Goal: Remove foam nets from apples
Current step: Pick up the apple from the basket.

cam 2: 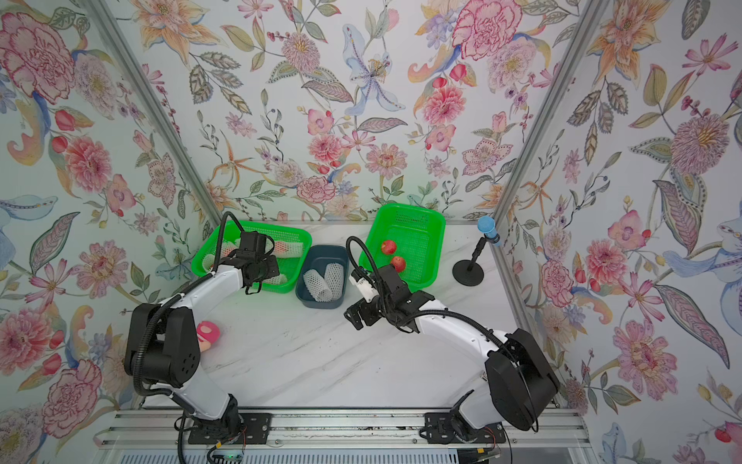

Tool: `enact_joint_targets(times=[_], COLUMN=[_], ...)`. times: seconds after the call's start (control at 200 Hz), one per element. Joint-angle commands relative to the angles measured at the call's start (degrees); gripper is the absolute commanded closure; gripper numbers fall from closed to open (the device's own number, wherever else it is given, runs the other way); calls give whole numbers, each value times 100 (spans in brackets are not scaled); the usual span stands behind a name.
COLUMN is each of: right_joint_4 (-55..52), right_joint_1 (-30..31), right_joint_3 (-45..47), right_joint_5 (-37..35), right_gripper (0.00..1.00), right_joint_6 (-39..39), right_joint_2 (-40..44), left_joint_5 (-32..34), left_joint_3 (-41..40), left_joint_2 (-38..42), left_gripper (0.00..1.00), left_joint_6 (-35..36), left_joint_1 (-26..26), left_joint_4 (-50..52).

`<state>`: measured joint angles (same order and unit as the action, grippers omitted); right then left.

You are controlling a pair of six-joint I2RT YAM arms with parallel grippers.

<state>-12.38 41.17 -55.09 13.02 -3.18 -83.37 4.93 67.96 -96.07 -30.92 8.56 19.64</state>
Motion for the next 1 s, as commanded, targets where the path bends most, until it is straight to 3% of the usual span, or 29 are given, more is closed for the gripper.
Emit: enact_joint_targets(times=[0.0,0.065,0.105,0.195,0.315,0.591,0.911,0.996], right_joint_4=[-64,-58,-66,-65,-62,-65,-58,-55], right_joint_1=[6,5,6,7,7,11,-1,-3], right_joint_3=[-96,-85,-77,-47,-13,29,50,31], right_joint_5=[-46,-50,-57,-70,-68,-79,-96,-88], right_gripper=[1,1,1,1,1,1,1,1], right_joint_6=[129,125,125,127,117,134,169,177], right_joint_2=[-38,-17,-7,2,17,12,-10,-10], left_joint_5=[56,37,18,26,57,-119,-115,-123], left_joint_3=[56,127,153,225,291,590,409,401], left_joint_2=[67,-49,-115,-259,-445,-1051,-908,-798], left_gripper=[92,55,42,31,30,39,98,100], left_joint_6=[-36,-84,-116,-222,-417,-759,-893,-846], left_joint_1=[-99,-114,-109,-130,-198,-337,-369,-373], left_joint_4=[84,150,147,147,103,197,-4,-10])
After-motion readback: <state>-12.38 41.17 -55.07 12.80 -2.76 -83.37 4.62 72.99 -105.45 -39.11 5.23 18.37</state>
